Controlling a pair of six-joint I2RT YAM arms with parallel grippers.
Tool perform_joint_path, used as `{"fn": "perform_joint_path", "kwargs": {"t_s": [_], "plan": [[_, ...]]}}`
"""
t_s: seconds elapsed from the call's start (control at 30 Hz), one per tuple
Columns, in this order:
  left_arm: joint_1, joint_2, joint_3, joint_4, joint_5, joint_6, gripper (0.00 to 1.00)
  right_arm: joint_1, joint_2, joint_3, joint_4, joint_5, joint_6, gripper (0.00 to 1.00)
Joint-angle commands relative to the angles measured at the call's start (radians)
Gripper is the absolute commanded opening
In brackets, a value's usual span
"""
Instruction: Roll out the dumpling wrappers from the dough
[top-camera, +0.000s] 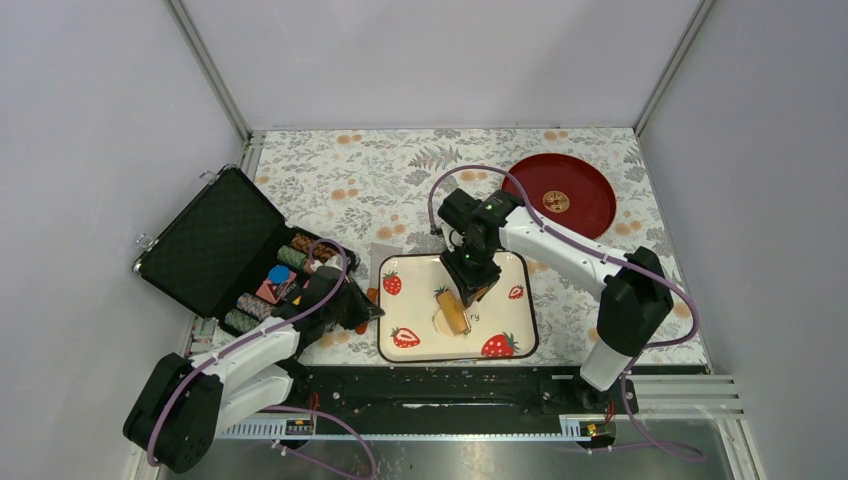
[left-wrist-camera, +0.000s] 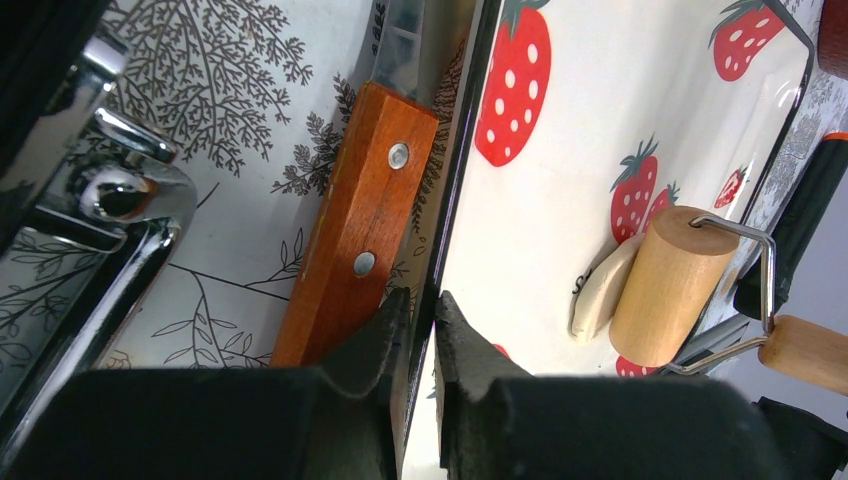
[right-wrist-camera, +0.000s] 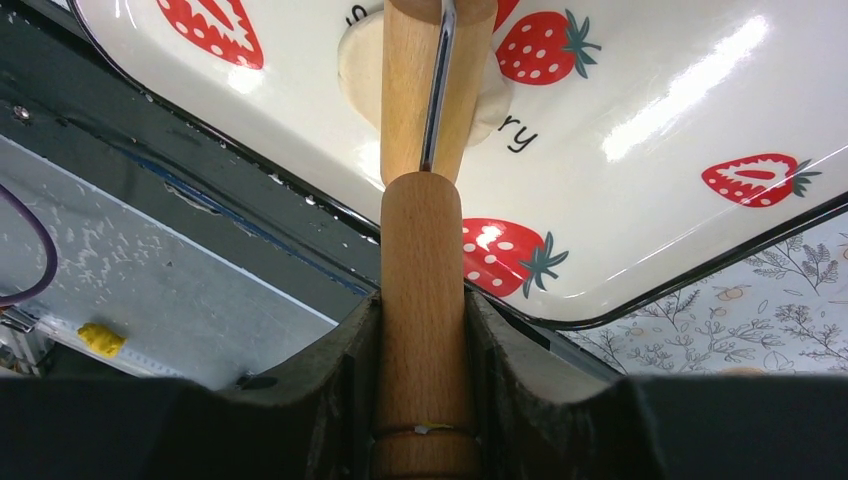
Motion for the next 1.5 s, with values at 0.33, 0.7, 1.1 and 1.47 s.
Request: {"fn": "perform_joint_path", "kwargs": {"t_s": [0.33, 0.7, 1.1, 1.47], "plan": [[0.008, -0.015, -0.020, -0.024, -0.056, -0.011, 0.00, -0.063, 0.016, -0.108, -0.016, 0.195, -0.013, 0.00], [0.008, -0.015, -0.020, -0.024, -0.056, -0.012, 0.00, -0.096, 0.028, -0.127, -0.018, 0.196, -0.019, 0.00], [0.009, -0.020, -0.023, -0.021, -0.056, -0.012, 0.00, -0.163, 0.032, -0.144, -0.023, 0.177, -0.042, 0.00], [0.010, -0.021, -0.025, -0.019, -0.055, -0.012, 0.00, -0.202, 0.041, -0.159, -0.038, 0.196, -0.049, 0.00]]}}
